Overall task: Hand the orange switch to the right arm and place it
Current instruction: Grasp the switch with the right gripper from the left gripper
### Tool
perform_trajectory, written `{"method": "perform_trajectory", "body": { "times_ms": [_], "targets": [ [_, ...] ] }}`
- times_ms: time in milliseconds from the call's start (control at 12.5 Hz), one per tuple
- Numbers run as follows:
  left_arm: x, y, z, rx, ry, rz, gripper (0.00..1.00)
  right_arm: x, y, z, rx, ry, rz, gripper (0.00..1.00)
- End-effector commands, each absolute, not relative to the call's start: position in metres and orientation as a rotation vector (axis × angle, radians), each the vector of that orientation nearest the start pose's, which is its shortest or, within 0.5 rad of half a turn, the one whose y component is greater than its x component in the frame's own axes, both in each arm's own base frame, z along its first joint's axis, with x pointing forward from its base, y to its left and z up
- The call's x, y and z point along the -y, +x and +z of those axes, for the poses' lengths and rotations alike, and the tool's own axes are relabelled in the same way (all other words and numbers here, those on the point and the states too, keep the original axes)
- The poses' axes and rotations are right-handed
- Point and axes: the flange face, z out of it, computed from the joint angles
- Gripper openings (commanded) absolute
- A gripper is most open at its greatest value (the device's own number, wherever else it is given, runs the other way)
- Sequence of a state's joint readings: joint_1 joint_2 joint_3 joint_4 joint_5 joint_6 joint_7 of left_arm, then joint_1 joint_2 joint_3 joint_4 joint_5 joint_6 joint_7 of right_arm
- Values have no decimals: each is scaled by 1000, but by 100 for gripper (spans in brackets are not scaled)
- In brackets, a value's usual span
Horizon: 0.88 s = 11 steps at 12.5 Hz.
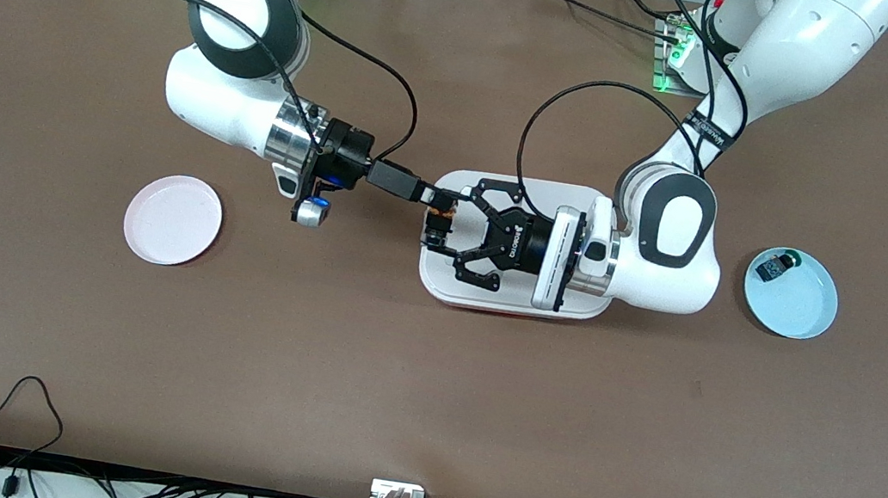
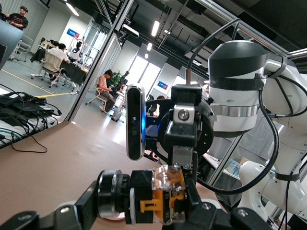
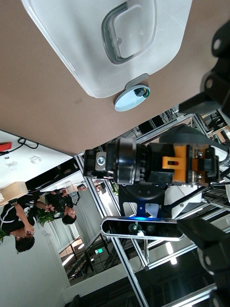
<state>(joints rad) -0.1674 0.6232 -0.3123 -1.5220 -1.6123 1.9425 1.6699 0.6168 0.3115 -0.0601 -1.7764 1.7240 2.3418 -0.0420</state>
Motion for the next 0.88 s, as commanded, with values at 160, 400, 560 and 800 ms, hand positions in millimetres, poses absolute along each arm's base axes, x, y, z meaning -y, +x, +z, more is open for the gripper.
{"method": "perform_trajectory", "body": {
  "times_ms": [160,400,560,800],
  "targets": [
    [356,634,370,883,1331,818,18,-369,552,423,-577,-1739,157,76],
    [356,634,370,883,1331,818,18,-369,552,420,-576,-1743,161,67],
    [356,634,370,883,1331,818,18,-369,553,418,-578,-1744,161,61],
    [356,634,371,883,1330,820,18,-368,554,416,-577,-1747,158,45]
  ]
}}
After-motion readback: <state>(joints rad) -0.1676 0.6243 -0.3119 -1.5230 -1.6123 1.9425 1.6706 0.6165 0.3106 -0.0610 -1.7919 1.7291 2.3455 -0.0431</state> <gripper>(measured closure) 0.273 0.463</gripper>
